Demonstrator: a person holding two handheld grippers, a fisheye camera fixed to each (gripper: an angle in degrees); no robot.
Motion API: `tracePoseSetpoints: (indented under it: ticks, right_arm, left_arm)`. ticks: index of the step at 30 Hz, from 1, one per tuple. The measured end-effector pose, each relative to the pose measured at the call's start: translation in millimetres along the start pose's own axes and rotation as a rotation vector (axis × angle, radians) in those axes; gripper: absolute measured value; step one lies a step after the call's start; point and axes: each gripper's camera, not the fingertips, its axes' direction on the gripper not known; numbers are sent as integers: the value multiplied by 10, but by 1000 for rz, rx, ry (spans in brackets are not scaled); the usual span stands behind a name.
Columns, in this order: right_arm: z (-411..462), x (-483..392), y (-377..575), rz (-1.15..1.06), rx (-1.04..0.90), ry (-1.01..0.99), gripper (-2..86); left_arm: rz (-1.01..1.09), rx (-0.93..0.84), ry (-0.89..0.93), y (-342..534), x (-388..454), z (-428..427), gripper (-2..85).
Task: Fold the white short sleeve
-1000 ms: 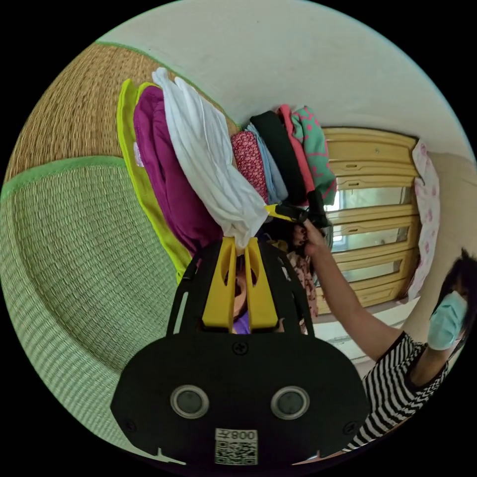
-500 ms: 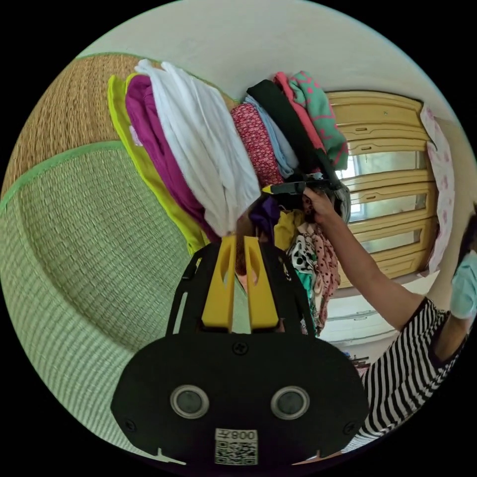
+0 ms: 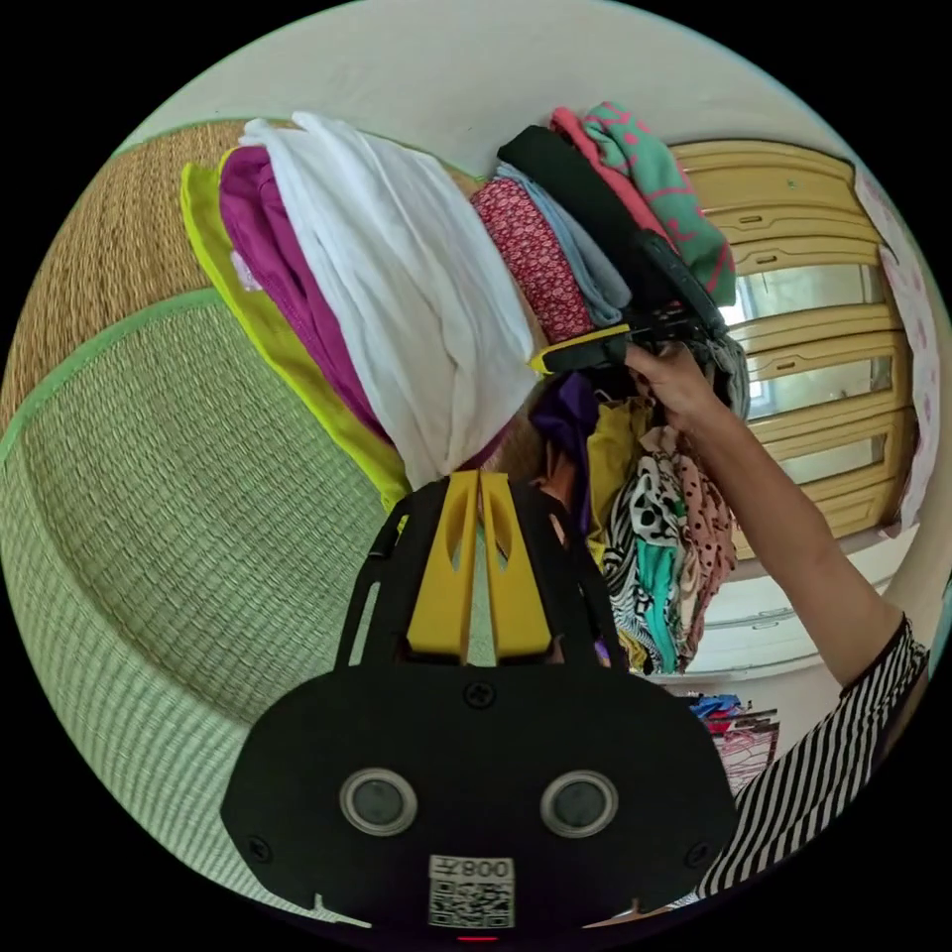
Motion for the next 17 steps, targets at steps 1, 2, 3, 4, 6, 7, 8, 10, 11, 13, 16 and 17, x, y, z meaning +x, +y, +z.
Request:
tracePoseSetpoints:
  ticks: [1,2,3,4,6,7,8,10,11,13,16,17]
  right_arm:
    - [-71,-40,96,14,2,32,0]
    - [-157,-104,216,25,16,79,0]
    - [-209,-144,286,28,29,96,0]
    - [-338,-241,448,24,74,104,1]
    - [-599,-440,774,0,189,63,1]
    - [-797,-610,1053,-21,284,44,1]
    - [-995,-808,1386,-46,386,34,1]
    - [-1271,-1125,1986,-75,550,32,1]
    - [-1420,-1324,2438,-71,663,36,1]
    - [-1569,-1605,3140,-58,820,38,1]
    - [-1646,-2054,4311,9,1036,78,1]
    - [-1640,-2237,4744,42,1098,115,1]
  left_arm:
    - [14,8,4,47,27,-14,1]
    - [32,22,6,152,72,-50,1]
    - [42,33,15,274,108,-91,2]
    - [48,39,24,339,125,-111,2]
    - [87,57,64,643,220,-198,2]
    - [102,60,67,729,255,-222,2]
    - [138,61,60,910,338,-273,2]
    - [208,62,28,1210,499,-359,2]
    - [256,66,-2,1437,619,-424,2]
    - [316,65,-67,1786,806,-516,2]
    - [408,117,-233,2413,1189,-735,2]
    - [468,169,-325,2674,1395,-864,3]
